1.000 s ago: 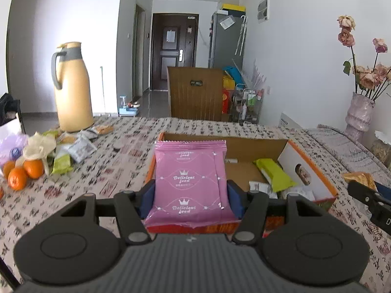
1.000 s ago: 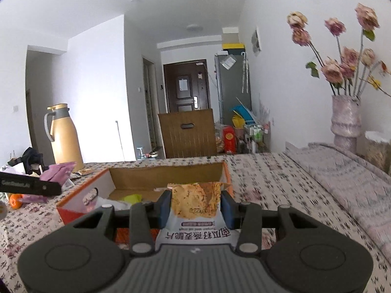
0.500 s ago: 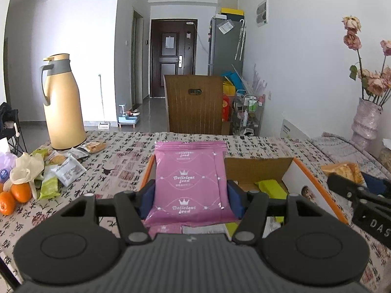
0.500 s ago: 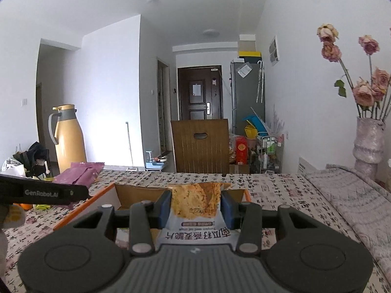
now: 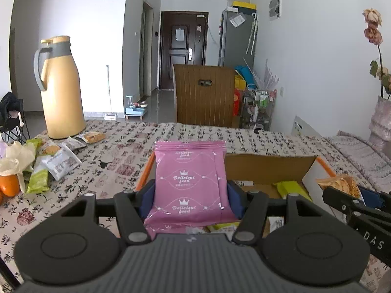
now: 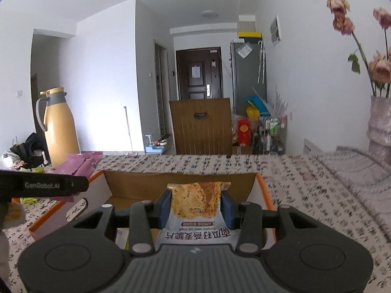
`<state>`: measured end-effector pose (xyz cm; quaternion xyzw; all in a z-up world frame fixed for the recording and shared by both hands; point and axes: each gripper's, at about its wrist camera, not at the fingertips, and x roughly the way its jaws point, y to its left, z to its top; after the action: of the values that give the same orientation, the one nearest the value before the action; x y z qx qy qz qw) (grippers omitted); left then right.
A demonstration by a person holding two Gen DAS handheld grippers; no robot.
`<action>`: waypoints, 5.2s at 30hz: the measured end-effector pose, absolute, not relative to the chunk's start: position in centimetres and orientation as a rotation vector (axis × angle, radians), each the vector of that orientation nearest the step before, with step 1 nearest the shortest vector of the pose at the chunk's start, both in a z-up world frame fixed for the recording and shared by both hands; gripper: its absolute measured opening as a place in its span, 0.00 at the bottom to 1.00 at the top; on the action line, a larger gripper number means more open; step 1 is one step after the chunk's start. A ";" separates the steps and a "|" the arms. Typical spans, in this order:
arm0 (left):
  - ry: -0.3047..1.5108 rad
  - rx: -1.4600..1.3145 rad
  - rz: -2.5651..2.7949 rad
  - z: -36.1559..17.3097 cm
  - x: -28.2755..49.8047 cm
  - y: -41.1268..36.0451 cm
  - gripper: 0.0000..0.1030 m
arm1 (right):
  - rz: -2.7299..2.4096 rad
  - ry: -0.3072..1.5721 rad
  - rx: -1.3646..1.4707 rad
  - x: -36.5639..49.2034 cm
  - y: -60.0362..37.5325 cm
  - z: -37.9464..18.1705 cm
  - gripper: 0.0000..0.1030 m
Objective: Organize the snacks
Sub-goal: 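Carry the pink and cracker packets into the box and open both grippers, then withdraw both grippers from the box toward the remaining snacks, then grasp the red wafer packet with the right gripper while the left gripper grasps a white packet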
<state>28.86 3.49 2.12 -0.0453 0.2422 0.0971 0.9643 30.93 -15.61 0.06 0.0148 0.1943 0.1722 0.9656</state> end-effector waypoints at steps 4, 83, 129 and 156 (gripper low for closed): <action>0.525 -0.106 0.176 1.3 29.3 3.9 0.60 | 0.344 0.423 0.027 31.5 -15.5 -0.8 0.41; 0.630 -0.124 0.093 -1.8 9.3 2.6 1.00 | 0.303 0.531 0.010 10.0 -20.3 -2.5 1.00; 0.675 -0.126 0.078 -3.4 8.1 2.2 1.00 | 0.305 0.629 -0.054 9.7 -17.9 -5.8 0.32; 0.711 -0.002 -0.057 -4.0 10.2 -1.3 1.00 | 0.206 0.440 0.033 8.7 -22.8 -2.4 0.30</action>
<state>10.17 -1.29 -4.01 -0.0011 0.3482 -0.0278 0.9370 8.73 -22.80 -2.37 0.0162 0.2179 0.1019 0.9705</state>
